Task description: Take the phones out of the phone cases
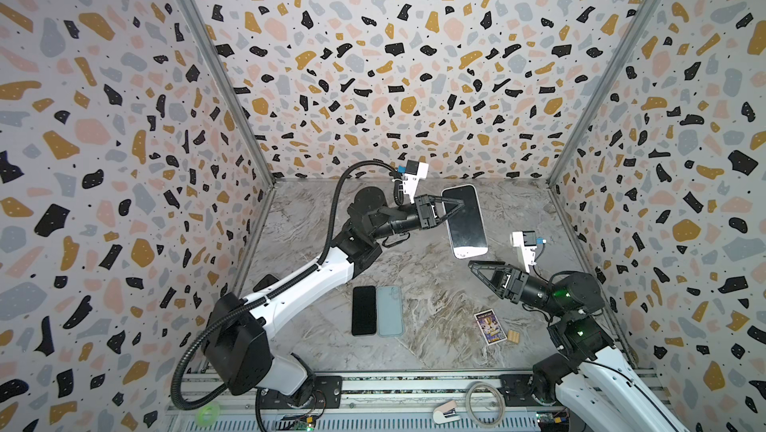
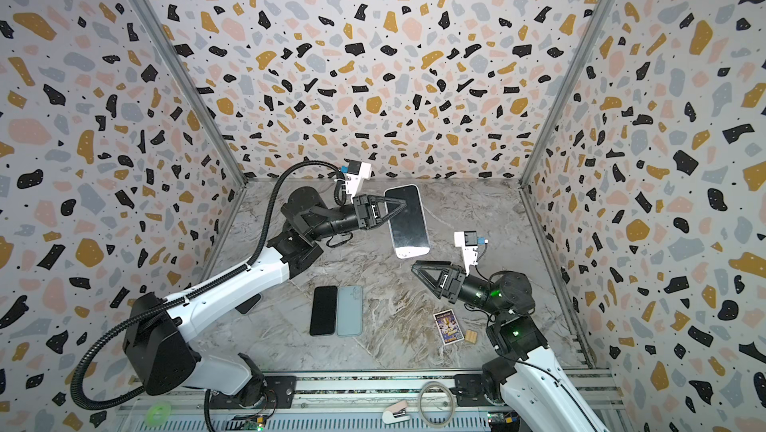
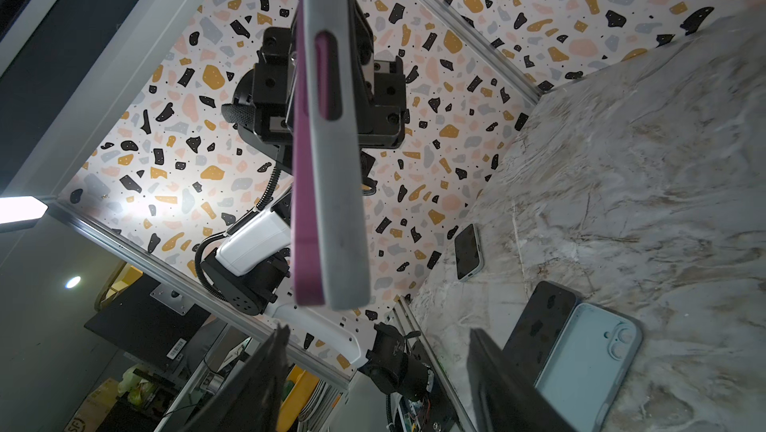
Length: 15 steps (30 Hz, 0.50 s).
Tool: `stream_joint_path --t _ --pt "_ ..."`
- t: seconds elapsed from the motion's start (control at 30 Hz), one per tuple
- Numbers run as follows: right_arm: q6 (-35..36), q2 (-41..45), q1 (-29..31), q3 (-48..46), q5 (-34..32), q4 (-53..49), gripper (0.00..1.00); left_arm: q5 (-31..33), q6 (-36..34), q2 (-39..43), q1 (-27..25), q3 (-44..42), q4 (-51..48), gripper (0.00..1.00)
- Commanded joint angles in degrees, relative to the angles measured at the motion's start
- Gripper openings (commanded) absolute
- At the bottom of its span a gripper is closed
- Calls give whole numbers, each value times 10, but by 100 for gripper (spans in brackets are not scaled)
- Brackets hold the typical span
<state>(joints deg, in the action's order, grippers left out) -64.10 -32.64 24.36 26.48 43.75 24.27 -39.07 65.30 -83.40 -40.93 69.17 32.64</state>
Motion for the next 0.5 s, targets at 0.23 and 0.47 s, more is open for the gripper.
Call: stream_joint_path --t 0.23,0.47 --pt "5 -14 2 -2 -19 41 70 -20 1 21 -2 2 66 0" --pt "5 -22 2 -2 -25 49 70 -23 1 26 -2 -4 70 0"
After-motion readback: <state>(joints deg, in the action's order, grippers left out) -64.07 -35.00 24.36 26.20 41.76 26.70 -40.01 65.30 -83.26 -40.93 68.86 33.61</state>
